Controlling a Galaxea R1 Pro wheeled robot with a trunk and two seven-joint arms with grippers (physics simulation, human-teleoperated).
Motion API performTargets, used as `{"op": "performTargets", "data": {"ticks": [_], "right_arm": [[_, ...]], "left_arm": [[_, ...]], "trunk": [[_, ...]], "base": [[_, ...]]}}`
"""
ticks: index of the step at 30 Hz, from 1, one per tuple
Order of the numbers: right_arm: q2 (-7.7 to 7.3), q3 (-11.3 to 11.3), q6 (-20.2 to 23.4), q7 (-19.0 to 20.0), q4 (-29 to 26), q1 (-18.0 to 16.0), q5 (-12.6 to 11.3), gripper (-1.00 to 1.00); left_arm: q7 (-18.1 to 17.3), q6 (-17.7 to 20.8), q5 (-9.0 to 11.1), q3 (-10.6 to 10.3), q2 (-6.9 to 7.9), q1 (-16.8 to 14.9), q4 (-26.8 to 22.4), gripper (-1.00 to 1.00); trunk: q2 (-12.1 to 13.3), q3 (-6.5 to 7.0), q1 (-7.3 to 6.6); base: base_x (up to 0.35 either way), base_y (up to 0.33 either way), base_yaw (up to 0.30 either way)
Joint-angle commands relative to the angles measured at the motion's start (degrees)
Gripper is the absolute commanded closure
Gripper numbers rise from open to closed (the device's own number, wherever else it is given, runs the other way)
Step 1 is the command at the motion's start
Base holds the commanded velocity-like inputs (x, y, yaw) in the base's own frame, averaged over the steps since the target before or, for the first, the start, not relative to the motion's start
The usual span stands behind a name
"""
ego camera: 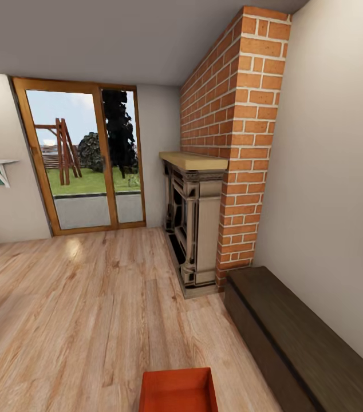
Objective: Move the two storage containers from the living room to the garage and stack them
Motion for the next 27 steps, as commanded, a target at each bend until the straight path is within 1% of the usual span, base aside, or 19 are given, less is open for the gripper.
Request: {"op": "performTargets", "data": {"ticks": [1,11,27], "right_arm": [[0.03,0.48,-0.3,-0.01,0.18,-0.07,-0.42,-1.0],[0.11,0.28,0.22,-0.06,0.17,-0.07,-0.52,-1.0],[0.03,0.55,0.22,0.02,0.19,-0.07,-0.37,-1.0]], "left_arm": [[0.12,-0.15,0.5,-0.49,-0.01,-0.04,0.03,-1.0],[0.09,-0.17,0.53,-0.49,0.0,-0.04,0.04,-1.0],[0.09,-0.21,0.58,-0.57,0.0,-0.04,0.04,-1.0]], "trunk": [[-0.05,-0.08,0.0],[-0.05,-0.15,0.0],[-0.05,-1.53,0.0]], "base": [[0.0,0.0,0.0],[0.0,0.0,0.0],[0.0,0.0,0.0]]}}
